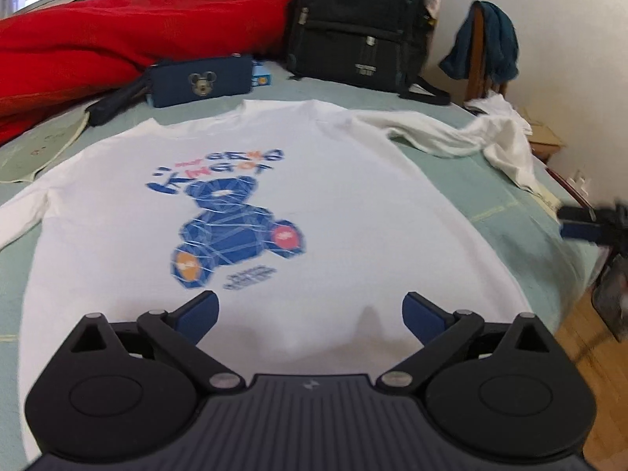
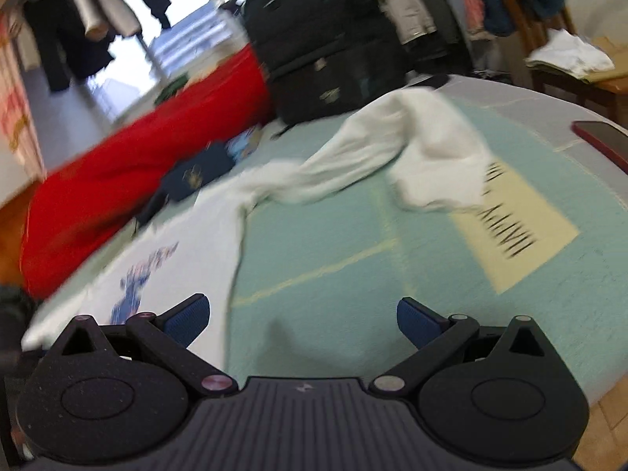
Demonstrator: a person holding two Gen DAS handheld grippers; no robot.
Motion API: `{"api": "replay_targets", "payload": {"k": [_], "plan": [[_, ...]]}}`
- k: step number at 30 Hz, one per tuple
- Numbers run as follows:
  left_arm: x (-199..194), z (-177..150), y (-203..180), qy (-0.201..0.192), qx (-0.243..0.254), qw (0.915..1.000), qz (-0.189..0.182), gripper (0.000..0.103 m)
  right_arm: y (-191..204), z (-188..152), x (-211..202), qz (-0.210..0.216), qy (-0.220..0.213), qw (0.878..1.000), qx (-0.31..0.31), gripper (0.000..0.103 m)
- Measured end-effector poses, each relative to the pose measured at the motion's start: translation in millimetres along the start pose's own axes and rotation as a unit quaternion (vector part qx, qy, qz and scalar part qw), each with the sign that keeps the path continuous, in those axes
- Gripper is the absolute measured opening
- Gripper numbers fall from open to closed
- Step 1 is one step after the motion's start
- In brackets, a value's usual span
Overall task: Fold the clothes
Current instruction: 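Grasp the crumpled sleeve cuff with the right gripper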
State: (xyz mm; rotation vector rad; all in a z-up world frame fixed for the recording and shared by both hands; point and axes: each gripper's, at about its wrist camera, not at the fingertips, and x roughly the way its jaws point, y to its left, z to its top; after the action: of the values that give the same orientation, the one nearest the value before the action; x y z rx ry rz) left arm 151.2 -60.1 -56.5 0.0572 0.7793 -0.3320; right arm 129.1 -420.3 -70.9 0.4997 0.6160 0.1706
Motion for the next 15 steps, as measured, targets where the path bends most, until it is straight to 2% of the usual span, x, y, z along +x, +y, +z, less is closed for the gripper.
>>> {"api": "replay_targets", "payload": {"k": [8, 15], "plan": [[5, -3, -49, -0.012, 0.087, 0.9961, 0.014, 0.100, -71, 29, 38, 0.049, -0.005, 0.989, 0.139, 0.103], [14, -2, -64, -0.008, 0.105, 0.9943, 0.013, 0.100, -88, 42, 52, 0.038, -0.040, 0.985, 0.165, 0.103]]}}
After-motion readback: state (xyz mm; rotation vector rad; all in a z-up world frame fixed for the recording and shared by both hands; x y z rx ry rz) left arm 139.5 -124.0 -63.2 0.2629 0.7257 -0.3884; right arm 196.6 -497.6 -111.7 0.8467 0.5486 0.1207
